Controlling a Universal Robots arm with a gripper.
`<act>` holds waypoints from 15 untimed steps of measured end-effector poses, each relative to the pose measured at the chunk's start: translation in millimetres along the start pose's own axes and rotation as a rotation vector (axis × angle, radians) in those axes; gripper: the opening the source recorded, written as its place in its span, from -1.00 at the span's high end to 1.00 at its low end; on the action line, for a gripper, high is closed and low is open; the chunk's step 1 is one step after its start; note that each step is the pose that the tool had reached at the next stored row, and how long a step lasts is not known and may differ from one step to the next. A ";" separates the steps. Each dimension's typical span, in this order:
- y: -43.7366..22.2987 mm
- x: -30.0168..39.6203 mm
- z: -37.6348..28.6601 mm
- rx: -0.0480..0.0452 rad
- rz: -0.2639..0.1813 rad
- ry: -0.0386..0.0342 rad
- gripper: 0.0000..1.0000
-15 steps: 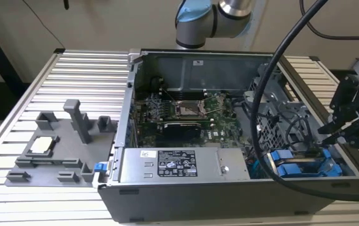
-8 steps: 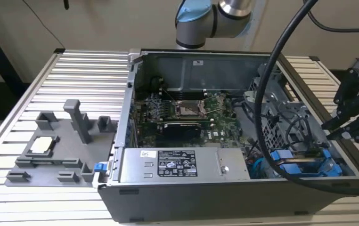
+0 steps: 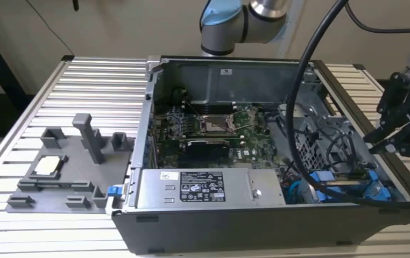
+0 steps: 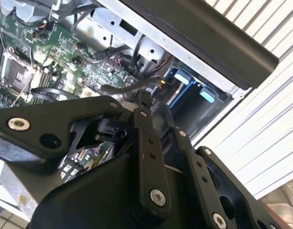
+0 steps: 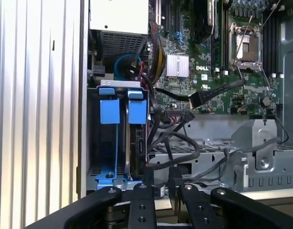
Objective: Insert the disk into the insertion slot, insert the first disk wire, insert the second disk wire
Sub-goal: 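Insert the second disk wire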
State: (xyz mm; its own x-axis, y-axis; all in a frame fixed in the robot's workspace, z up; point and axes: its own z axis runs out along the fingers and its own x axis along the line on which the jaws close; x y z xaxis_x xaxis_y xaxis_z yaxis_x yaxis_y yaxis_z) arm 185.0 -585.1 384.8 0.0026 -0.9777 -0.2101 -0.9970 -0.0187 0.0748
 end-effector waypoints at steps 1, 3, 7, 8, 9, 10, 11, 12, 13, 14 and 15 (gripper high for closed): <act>0.0 -3.0 0.6 0.0000 0.000 0.0000 0.45; 0.0 -9.0 1.9 0.0000 0.000 0.0000 0.45; -0.1 -20.9 4.5 0.0001 0.000 -0.0001 0.45; -0.1 -23.7 5.1 0.0001 0.000 -0.0001 0.45; -0.1 -26.2 5.6 0.0002 0.001 0.0000 0.45; -0.1 -27.5 6.0 0.0002 0.001 -0.0002 0.45; 0.0 -28.5 6.2 0.0002 0.001 -0.0003 0.45; 0.7 -29.1 6.3 0.0003 0.001 -0.0001 0.45; 2.1 -29.5 6.6 0.0004 0.002 -0.0002 0.45; 5.0 -29.5 6.9 0.0004 0.002 -0.0002 0.45; 9.4 -29.5 7.2 0.0006 0.002 -0.0001 0.45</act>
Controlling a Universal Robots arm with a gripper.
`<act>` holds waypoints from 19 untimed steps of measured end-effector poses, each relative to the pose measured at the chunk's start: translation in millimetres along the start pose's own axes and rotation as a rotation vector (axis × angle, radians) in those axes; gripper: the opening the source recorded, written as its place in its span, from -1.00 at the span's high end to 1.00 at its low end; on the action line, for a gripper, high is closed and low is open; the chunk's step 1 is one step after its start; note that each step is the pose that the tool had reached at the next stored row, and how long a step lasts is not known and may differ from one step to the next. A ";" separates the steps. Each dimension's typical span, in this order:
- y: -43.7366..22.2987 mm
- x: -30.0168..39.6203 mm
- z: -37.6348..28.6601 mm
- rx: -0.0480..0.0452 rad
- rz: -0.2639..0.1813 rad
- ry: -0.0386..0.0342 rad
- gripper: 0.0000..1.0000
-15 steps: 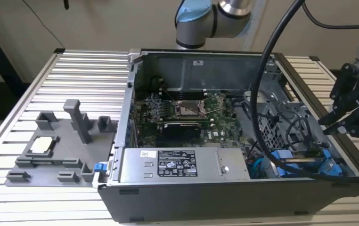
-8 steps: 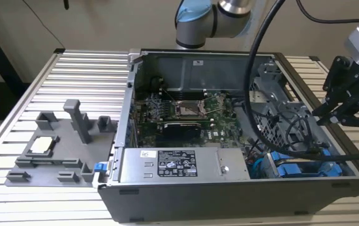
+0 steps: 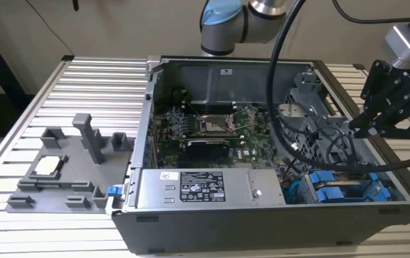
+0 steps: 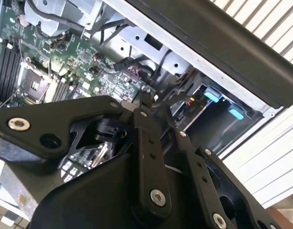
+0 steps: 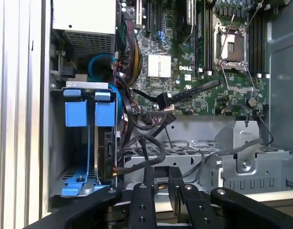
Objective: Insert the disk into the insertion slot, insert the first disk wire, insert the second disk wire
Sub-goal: 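Insert the second disk wire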
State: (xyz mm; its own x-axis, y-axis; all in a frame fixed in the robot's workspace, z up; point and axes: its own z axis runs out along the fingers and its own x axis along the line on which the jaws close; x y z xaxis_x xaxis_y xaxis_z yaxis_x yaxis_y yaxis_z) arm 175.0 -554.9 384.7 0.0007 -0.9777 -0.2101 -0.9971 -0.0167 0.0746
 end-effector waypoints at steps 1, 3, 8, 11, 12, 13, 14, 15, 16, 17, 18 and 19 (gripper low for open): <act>4.7 0.0 0.4 0.0001 0.000 0.0000 0.45; 13.6 0.0 1.1 0.0004 0.000 0.0000 0.45; 36.0 0.0 2.9 0.0041 -0.001 0.0000 0.45; 49.6 0.0 4.1 0.0083 -0.002 0.0001 0.45; 54.2 0.0 4.5 0.0098 -0.002 0.0002 0.45; 58.7 0.1 4.9 0.0115 -0.003 0.0001 0.45; 63.1 0.1 5.3 0.0132 -0.003 0.0001 0.45; 65.6 0.1 5.5 0.0139 -0.003 0.0001 0.45; 65.8 0.1 5.5 0.0139 -0.003 0.0003 0.45; 65.8 0.1 5.5 0.0139 -0.003 0.0006 0.45; 66.3 -0.2 5.7 0.0155 -0.004 0.0081 0.45; 66.9 -0.6 5.8 0.0183 -0.005 0.0236 0.45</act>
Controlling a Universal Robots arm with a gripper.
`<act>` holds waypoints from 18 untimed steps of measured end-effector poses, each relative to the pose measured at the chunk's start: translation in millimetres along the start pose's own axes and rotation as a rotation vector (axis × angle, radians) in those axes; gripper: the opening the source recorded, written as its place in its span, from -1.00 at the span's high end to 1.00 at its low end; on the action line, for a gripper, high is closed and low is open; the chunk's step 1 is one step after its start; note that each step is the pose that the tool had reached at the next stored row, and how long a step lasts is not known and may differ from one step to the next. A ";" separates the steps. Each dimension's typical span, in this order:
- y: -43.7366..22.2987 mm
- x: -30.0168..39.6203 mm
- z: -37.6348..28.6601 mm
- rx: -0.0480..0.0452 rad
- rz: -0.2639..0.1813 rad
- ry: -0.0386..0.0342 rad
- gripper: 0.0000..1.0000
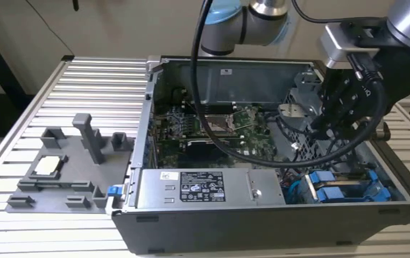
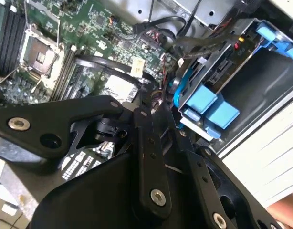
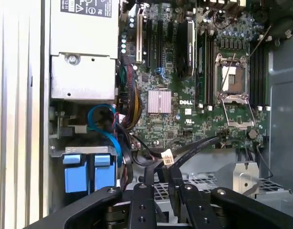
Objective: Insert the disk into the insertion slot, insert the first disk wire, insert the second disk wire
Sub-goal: 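Insert the second disk wire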
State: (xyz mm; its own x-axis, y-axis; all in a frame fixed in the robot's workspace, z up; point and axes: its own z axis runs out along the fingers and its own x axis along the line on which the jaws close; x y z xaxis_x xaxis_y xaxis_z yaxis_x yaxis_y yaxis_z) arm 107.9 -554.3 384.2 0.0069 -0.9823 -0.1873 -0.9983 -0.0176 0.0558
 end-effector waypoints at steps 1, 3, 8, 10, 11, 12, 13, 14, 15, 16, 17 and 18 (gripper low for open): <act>0.6 -0.2 0.1 0.0025 -0.001 0.0184 0.45; 1.8 -0.8 0.4 0.0073 -0.002 0.0521 0.45; 7.4 -7.4 3.4 0.0542 -0.009 0.0834 0.45; 12.8 -8.6 4.3 0.0848 -0.013 0.0839 0.45; 15.7 -8.9 4.5 0.0975 -0.015 0.0845 0.45; 17.9 -9.1 4.7 0.1098 -0.017 0.0866 0.45; 19.4 -9.4 4.8 0.1205 -0.018 0.0930 0.45; 21.0 -9.8 5.0 0.1327 -0.020 0.1003 0.45; 23.1 -10.3 5.2 0.1455 -0.022 0.1049 0.45; 26.2 -10.4 5.4 0.1582 -0.024 0.1055 0.45; 29.1 -10.5 5.6 0.1650 -0.025 0.1055 0.45; 31.3 -10.4 5.7 0.1670 -0.025 0.1023 0.45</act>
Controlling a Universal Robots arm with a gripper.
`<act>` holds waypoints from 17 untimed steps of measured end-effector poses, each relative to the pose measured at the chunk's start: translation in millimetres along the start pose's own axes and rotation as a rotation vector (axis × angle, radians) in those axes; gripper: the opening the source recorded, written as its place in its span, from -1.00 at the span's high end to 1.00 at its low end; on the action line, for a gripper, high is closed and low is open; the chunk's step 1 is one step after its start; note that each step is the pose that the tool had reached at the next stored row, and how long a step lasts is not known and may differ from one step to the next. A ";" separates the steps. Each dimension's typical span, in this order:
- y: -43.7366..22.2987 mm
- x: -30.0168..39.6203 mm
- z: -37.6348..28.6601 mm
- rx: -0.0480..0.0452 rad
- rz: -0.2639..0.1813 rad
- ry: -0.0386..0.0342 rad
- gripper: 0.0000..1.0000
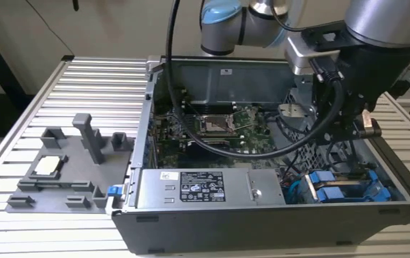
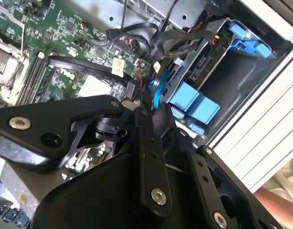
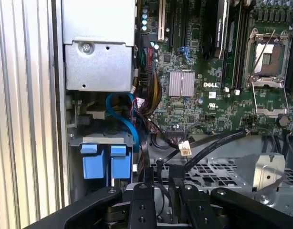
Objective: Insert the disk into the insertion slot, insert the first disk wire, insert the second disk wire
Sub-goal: 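Insert the second disk wire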
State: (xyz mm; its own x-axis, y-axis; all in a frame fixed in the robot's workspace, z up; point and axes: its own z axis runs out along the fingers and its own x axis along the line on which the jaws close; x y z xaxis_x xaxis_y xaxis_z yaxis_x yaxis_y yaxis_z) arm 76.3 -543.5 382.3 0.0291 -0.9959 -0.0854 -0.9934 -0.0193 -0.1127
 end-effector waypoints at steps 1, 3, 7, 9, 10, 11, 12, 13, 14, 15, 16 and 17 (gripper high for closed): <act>2.3 -0.1 -0.2 0.0018 0.000 -0.0029 0.45; 6.7 -1.9 -0.5 0.0038 0.000 -0.0029 0.45; 12.5 -13.1 1.2 0.0230 -0.003 0.0071 0.45; 13.9 -16.7 2.5 0.0379 -0.006 0.0142 0.45; 14.3 -17.7 3.0 0.0429 -0.010 0.0194 0.45; 14.5 -18.6 3.6 0.0465 -0.015 0.0239 0.45; 14.6 -19.2 4.1 0.0489 -0.021 0.0292 0.45; 14.7 -19.7 4.6 0.0503 -0.028 0.0341 0.45; 14.8 -20.1 5.2 0.0519 -0.034 0.0382 0.45; 14.9 -20.5 6.0 0.0543 -0.039 0.0404 0.45; 15.0 -20.9 7.1 0.0580 -0.044 0.0409 0.45; 15.2 -21.1 8.3 0.0621 -0.049 0.0407 0.45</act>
State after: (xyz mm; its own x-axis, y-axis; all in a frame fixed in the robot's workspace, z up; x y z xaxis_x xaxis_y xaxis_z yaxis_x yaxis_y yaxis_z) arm 61.6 -522.0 374.2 0.0714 -0.9967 -0.0381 -0.9821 -0.0636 -0.1771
